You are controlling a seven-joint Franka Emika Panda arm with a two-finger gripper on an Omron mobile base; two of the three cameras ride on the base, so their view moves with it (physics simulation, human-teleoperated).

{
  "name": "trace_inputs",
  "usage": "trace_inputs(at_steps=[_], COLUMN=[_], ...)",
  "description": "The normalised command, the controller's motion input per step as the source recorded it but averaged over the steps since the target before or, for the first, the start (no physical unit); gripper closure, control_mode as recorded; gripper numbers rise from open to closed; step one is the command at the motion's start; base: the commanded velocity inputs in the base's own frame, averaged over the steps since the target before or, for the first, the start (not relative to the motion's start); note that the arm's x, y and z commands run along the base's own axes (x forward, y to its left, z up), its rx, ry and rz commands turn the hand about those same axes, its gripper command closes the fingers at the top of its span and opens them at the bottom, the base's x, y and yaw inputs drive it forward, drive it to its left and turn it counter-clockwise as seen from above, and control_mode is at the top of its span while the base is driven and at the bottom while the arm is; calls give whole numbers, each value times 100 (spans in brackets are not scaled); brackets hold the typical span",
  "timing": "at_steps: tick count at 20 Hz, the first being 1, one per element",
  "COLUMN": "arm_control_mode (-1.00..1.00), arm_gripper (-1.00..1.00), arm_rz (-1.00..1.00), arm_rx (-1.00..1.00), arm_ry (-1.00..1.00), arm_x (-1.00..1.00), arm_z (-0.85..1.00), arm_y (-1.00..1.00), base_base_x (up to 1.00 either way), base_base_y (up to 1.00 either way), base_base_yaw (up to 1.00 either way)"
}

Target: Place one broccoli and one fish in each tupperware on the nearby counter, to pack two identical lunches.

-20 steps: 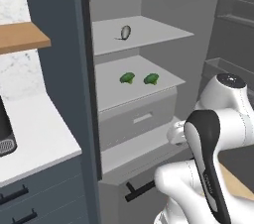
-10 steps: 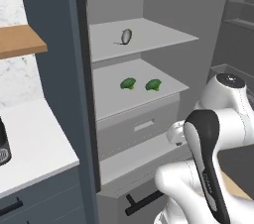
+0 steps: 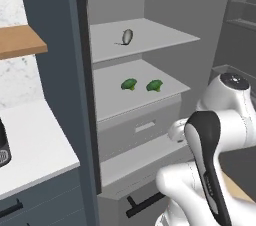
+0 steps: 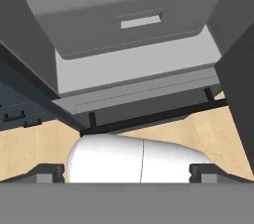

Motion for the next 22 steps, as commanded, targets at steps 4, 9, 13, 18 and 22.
trace_inputs(at_steps=[4, 9, 13, 18, 22], arm_control_mode=[-100, -100, -100, -100, -100], arm_gripper=[-100, -100, -100, -100, -100], arm_rz=[0, -2, 0, 0, 0], arm_rx=[-7, 5, 11, 10, 1], arm_ry=[-20, -1, -2, -6, 0], arm_x=[52, 100, 100, 100, 100], arm_z=[32, 72, 33, -23, -84], arm_y=[-8, -38, -40, -14, 0], base_base_x=[0, 0, 0, 0, 0], base_base_y=[0, 0, 0, 0, 0], base_base_yaw=[0, 0, 0, 0, 0])
